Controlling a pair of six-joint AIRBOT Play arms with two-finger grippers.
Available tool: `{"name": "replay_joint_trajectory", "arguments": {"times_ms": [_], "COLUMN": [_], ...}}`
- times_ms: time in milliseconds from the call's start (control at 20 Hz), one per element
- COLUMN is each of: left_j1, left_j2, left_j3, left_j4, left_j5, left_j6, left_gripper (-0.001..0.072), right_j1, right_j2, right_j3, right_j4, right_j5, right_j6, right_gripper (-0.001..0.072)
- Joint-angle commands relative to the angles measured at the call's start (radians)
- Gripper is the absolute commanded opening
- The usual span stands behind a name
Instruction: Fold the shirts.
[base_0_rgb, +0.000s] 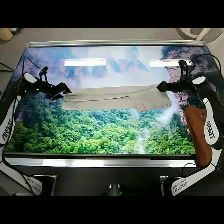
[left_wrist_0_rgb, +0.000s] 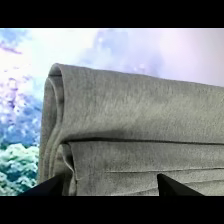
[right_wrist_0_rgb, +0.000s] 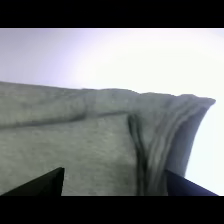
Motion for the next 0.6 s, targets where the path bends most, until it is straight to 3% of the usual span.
{"name": "replay_joint_trajectory", "arguments": {"times_ms": [0, 200, 400, 450, 500, 550], "left_j1": [0.023, -0.021, -0.086, -0.108, -0.134, -0.164], "left_j2": [0.036, 0.134, 0.195, 0.198, 0.195, 0.187], "left_j3": [0.038, 0.038, 0.038, 0.038, 0.038, 0.038], "left_j4": [-0.005, -0.01, -0.014, -0.014, -0.014, -0.014], "left_j5": [-0.035, -0.044, -0.069, -0.075, -0.076, -0.072], "left_j6": [0.029, 0.048, 0.059, 0.058, 0.058, 0.058], "left_gripper": [0.0712, 0.0712, 0.0712, 0.0708, 0.0646, 0.0489], "right_j1": [-0.075, -0.084, -0.03, -0.019, -0.014, -0.011], "right_j2": [0.011, -0.053, -0.095, -0.098, -0.096, -0.091], "right_j3": [0.008, 0.008, 0.008, 0.008, 0.008, 0.008], "right_j4": [-0.208, -0.153, -0.067, -0.055, -0.046, -0.035], "right_j5": [0.119, 0.302, 0.306, 0.301, 0.296, 0.296], "right_j6": [0.089, 0.098, 0.148, 0.168, 0.168, 0.17], "right_gripper": [0.071, 0.0711, 0.07, 0.0635, 0.0381, 0.008]}}
